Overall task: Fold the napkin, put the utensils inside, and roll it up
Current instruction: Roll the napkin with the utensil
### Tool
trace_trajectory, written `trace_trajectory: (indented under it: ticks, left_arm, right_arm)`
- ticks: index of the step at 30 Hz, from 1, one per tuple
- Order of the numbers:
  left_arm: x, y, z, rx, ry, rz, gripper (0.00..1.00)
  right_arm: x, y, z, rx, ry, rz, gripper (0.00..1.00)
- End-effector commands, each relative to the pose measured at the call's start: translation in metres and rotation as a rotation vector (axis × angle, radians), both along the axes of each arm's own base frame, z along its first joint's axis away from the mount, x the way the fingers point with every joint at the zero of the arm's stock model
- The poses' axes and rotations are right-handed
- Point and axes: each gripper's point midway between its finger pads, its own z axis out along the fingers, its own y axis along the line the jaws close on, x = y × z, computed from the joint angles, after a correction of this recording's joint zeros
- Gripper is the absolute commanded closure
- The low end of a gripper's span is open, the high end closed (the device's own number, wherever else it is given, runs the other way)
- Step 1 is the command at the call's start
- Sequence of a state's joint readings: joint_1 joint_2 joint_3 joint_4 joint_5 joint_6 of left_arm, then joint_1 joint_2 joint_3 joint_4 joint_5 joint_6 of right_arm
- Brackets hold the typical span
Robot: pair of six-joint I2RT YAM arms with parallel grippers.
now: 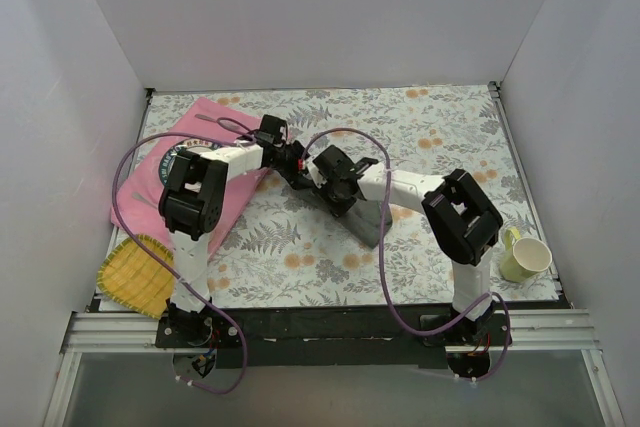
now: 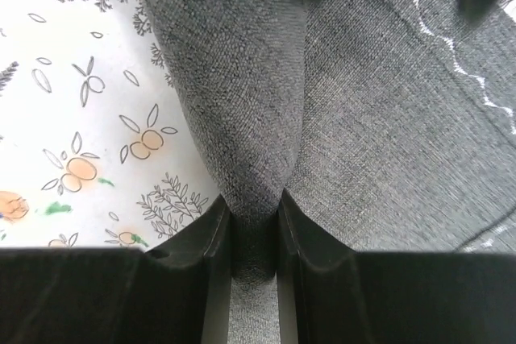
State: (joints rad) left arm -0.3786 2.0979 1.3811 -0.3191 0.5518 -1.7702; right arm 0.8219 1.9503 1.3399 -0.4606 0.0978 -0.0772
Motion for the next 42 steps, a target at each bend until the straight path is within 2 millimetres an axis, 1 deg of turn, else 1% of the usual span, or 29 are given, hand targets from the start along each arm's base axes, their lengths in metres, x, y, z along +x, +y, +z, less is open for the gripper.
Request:
trace_trajectory:
  ticks: [1, 2, 3, 4, 5, 6, 7, 9, 10, 11, 12, 13, 14, 16, 17, 18, 20, 21, 22, 24, 27, 28, 30, 34, 37, 40, 42]
  left_arm:
    - [0.045, 0.024, 0.079, 0.051, -0.219, 0.087, 0.50]
    - [0.044, 0.028, 0.086, 0.069, -0.222, 0.094, 0.47]
    - [0.046, 0.029, 0.093, 0.077, -0.239, 0.099, 0.47]
    - [0.049, 0.031, 0.098, 0.093, -0.256, 0.111, 0.47]
    - [0.047, 0.034, 0.106, 0.097, -0.267, 0.119, 0.47]
    - [0.047, 0.036, 0.109, 0.101, -0.270, 0.130, 0.47]
    - [0.043, 0.038, 0.106, 0.109, -0.260, 0.138, 0.47]
    - [0.039, 0.039, 0.112, 0.100, -0.268, 0.140, 0.47]
    - [0.035, 0.038, 0.110, 0.093, -0.259, 0.134, 0.48]
    - [0.028, 0.033, 0.105, 0.075, -0.238, 0.113, 0.48]
    - [0.023, 0.030, 0.103, 0.066, -0.231, 0.102, 0.49]
    - [0.020, 0.025, 0.102, 0.051, -0.233, 0.093, 0.49]
    - [0.007, 0.016, 0.092, 0.041, -0.202, 0.071, 0.49]
    - [0.000, 0.007, 0.092, 0.016, -0.212, 0.058, 0.50]
    - [-0.006, 0.001, 0.088, 0.005, -0.195, 0.054, 0.50]
    - [-0.015, 0.000, 0.078, 0.003, -0.169, 0.045, 0.50]
    - [-0.021, -0.002, 0.074, -0.012, -0.164, 0.046, 0.50]
    - [-0.027, -0.001, 0.066, -0.009, -0.147, 0.044, 0.50]
    - [-0.027, -0.001, 0.066, -0.014, -0.157, 0.043, 0.50]
    - [-0.032, 0.001, 0.058, -0.009, -0.146, 0.038, 0.50]
    - [-0.036, 0.000, 0.056, -0.022, -0.137, 0.034, 0.51]
    - [-0.041, -0.001, 0.052, -0.026, -0.131, 0.031, 0.51]
    - [-0.043, -0.001, 0.054, -0.032, -0.136, 0.034, 0.51]
    - [-0.046, 0.001, 0.043, -0.015, -0.119, 0.031, 0.51]
    - [-0.048, 0.002, 0.031, -0.005, -0.101, 0.030, 0.51]
    - [-0.052, 0.006, 0.017, 0.020, -0.093, 0.025, 0.51]
    - [-0.051, 0.007, 0.012, 0.037, -0.101, 0.012, 0.51]
  right_arm:
    - [-0.039, 0.014, -0.017, 0.202, 0.271, 0.018, 0.87]
    - [-0.044, 0.017, -0.019, 0.242, 0.322, -0.008, 0.88]
    - [-0.044, 0.017, -0.019, 0.279, 0.364, -0.020, 0.88]
    - [-0.054, 0.025, -0.013, 0.358, 0.445, 0.009, 0.89]
    - [-0.058, 0.028, -0.016, 0.398, 0.490, 0.006, 0.90]
    - [-0.055, 0.026, -0.015, 0.439, 0.537, -0.024, 0.91]
    - [-0.062, 0.029, -0.011, 0.488, 0.606, -0.017, 0.92]
    - [-0.065, 0.029, -0.014, 0.526, 0.683, -0.039, 0.93]
    - [-0.065, 0.028, -0.010, 0.566, 0.731, -0.048, 0.93]
    - [-0.065, 0.027, -0.010, 0.580, 0.752, -0.056, 0.93]
    - [-0.063, 0.023, -0.014, 0.592, 0.780, -0.078, 0.93]
    - [-0.064, 0.024, -0.012, 0.613, 0.810, -0.076, 0.93]
    - [-0.064, 0.021, -0.018, 0.611, 0.829, -0.090, 0.94]
    - [-0.061, 0.015, -0.021, 0.619, 0.841, -0.111, 0.94]
    - [-0.059, 0.013, -0.023, 0.622, 0.839, -0.119, 0.93]
    - [-0.056, 0.010, -0.024, 0.623, 0.836, -0.131, 0.93]
    - [-0.054, 0.006, -0.028, 0.612, 0.828, -0.142, 0.91]
    - [-0.053, 0.004, -0.029, 0.610, 0.824, -0.145, 0.91]
    - [-0.052, 0.003, -0.030, 0.602, 0.820, -0.151, 0.90]
    - [-0.052, 0.002, -0.032, 0.594, 0.815, -0.150, 0.89]
    - [-0.053, -0.001, -0.034, 0.583, 0.807, -0.166, 0.89]
    - [-0.052, -0.002, -0.036, 0.573, 0.798, -0.173, 0.88]
    - [-0.051, -0.003, -0.036, 0.567, 0.790, -0.181, 0.88]
    - [-0.047, -0.005, -0.036, 0.543, 0.762, -0.194, 0.85]
    - [-0.042, -0.011, -0.031, 0.504, 0.718, -0.202, 0.81]
    - [-0.037, -0.013, -0.015, 0.477, 0.676, -0.195, 0.75]
    - [-0.038, -0.011, -0.006, 0.462, 0.656, -0.179, 0.69]
